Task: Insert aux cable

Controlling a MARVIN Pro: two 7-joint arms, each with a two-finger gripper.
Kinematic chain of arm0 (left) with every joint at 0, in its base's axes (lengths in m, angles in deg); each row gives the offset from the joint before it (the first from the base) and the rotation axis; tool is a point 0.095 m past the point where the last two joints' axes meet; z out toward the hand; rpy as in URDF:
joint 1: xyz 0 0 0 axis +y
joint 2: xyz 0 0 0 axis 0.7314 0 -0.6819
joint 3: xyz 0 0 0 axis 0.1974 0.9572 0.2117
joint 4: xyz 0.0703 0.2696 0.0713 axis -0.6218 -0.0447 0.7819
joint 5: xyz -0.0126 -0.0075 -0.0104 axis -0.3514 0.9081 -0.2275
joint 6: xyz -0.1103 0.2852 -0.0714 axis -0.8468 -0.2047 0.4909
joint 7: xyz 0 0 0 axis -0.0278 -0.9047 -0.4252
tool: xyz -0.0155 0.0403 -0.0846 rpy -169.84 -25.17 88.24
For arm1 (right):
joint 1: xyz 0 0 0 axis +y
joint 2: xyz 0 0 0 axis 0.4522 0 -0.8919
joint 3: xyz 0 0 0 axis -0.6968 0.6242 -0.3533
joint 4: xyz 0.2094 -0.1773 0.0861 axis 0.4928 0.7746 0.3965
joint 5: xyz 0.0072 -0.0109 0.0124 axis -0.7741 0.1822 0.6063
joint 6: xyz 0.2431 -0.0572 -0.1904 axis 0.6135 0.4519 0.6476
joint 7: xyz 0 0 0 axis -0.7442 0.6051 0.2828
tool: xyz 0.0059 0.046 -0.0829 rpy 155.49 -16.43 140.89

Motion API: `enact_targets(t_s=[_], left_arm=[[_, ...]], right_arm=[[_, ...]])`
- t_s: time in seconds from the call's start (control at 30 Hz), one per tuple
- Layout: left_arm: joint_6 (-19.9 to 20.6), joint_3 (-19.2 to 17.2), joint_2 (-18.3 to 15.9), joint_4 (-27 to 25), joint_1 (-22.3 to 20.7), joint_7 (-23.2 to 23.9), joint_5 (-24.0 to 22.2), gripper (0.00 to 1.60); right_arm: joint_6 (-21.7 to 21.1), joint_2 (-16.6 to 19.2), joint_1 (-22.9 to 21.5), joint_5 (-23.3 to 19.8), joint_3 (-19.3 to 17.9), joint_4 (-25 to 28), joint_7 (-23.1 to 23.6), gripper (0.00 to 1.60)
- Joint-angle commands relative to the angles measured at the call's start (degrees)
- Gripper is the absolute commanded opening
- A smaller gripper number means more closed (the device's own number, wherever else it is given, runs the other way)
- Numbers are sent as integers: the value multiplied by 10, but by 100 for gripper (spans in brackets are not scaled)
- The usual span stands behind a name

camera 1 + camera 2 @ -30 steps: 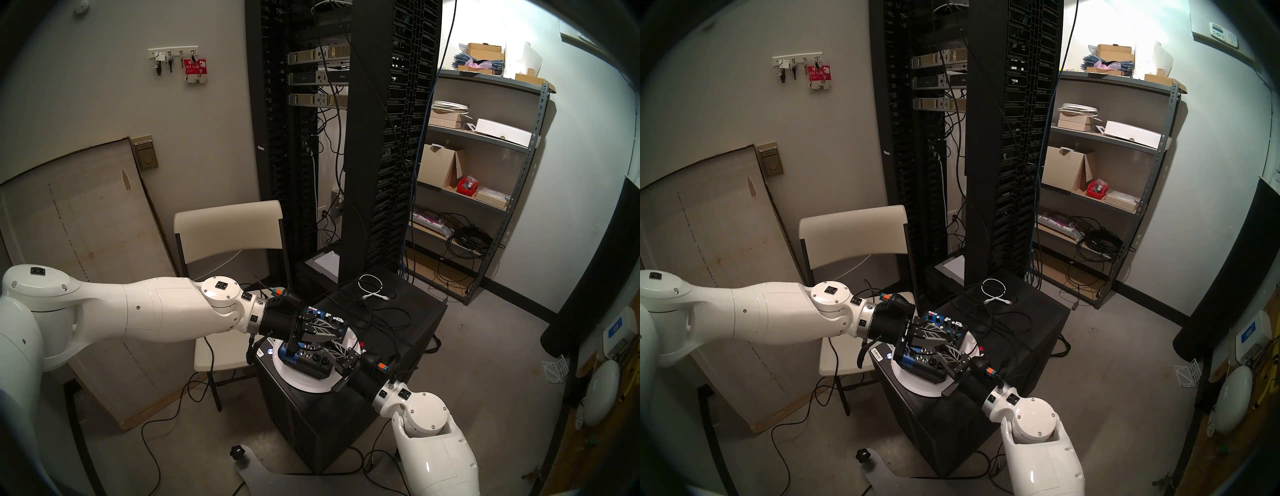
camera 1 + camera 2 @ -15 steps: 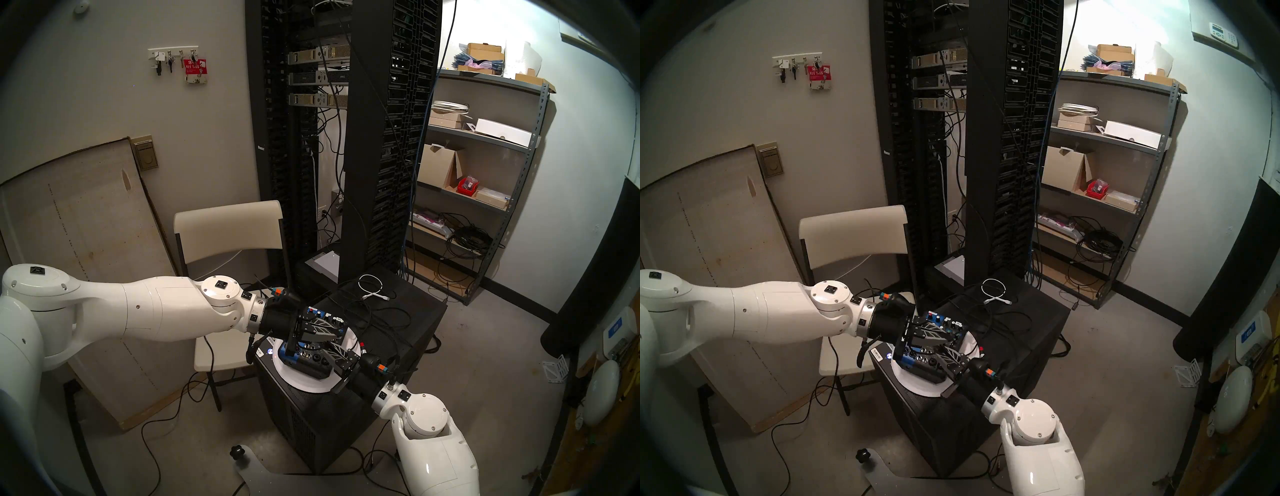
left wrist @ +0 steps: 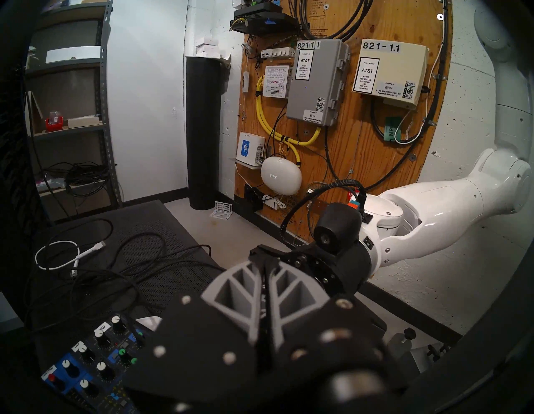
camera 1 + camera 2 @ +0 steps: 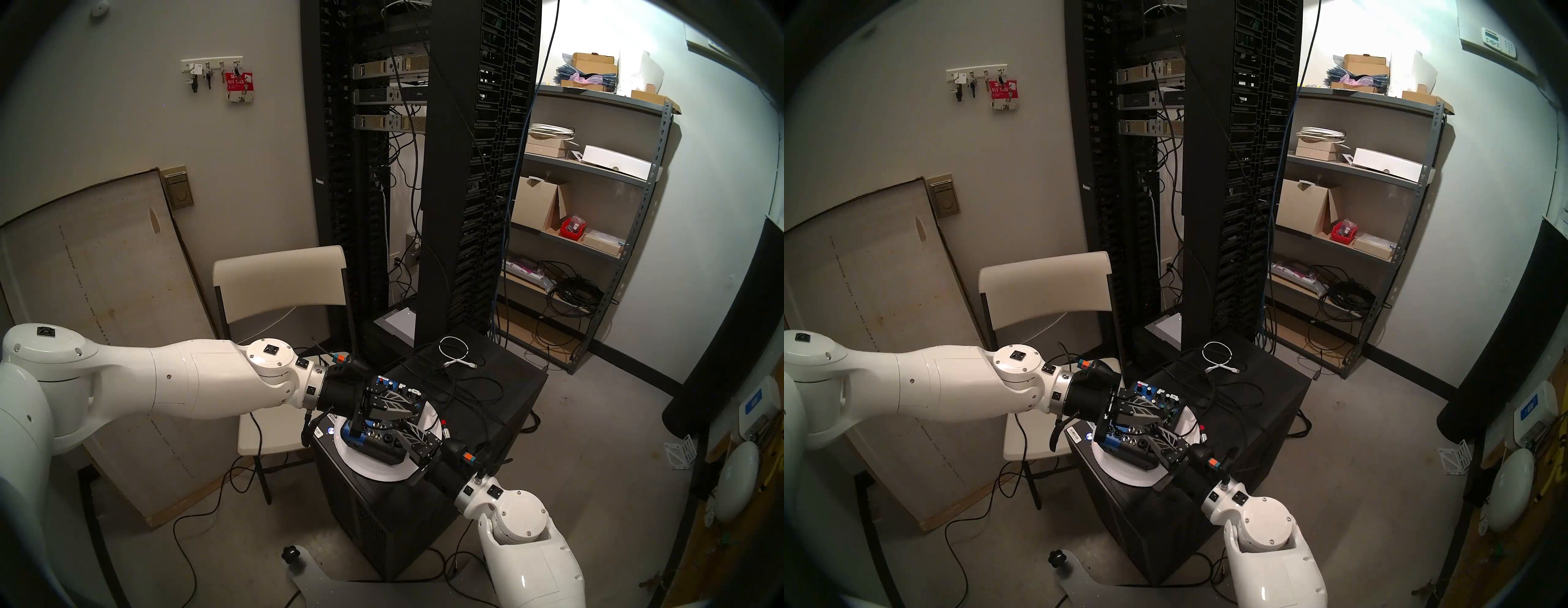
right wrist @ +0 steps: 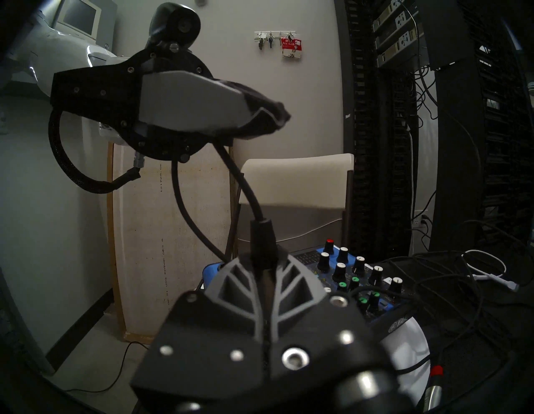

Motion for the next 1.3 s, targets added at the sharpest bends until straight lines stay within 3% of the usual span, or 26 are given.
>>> enact_targets(t_s=[0.0,1.27], left_arm=[[1,-6,-2,-2,-10,-1,-1,0],[23,1,-6,-13,-23,-12,21,0]], right_arm=[[13,0,7,-8,2,-2,3,0],[52,3,-5,6,9,-50,-28,0]])
